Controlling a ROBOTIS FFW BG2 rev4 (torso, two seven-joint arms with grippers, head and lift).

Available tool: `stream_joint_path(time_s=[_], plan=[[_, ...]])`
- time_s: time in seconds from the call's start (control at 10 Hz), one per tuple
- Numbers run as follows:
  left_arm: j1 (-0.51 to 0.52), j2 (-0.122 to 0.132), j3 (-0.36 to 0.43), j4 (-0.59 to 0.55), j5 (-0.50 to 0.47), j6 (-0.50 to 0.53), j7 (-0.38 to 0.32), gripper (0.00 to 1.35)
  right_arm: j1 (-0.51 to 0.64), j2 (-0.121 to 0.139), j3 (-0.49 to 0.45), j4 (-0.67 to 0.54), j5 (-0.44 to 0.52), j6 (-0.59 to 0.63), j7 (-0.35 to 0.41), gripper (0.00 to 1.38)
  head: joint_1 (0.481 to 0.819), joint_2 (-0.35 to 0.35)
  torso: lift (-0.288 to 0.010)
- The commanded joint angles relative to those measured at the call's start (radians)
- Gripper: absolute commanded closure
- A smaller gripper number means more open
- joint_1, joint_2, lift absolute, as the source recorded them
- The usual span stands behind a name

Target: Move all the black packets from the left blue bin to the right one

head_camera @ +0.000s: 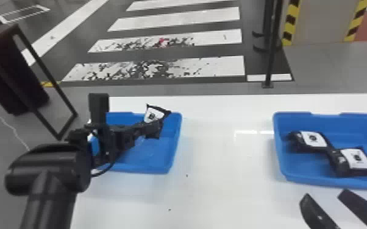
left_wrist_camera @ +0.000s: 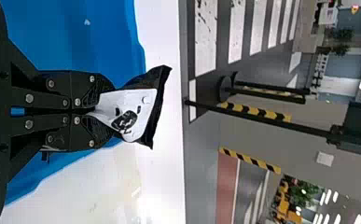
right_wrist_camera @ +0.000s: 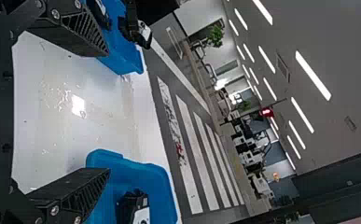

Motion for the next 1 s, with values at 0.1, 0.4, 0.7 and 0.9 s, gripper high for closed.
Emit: stream_joint_path(time_s=[0.1,0.4,0.7,0.9], plan=[[0.116,-0.014,-0.037,-0.150,0.134,-0.034,-0.014,1.15,-0.090,-0.006,0.000,0.056,-0.029,0.004,0.057,0.15,0.695,0.180,-0.140],[0.178,-0.034,-0.119,-0.226,0.232,-0.054,-0.031,1.15,-0.164,-0.020,0.038,0.085,-0.093,0.051,0.091,0.15,0.695,0.099,-0.140],[0.202,-0.044,-0.211,-0.270,0.300,-0.054,-0.037,1.15,-0.259,-0.029,0.072,0.149,-0.149,0.073,0.103,0.15,0.695,0.042,-0.140],[0.197,-0.041,-0.287,-0.273,0.340,-0.047,-0.037,1.15,-0.306,-0.038,0.086,0.195,-0.171,0.073,0.101,0.15,0.695,0.002,-0.140]])
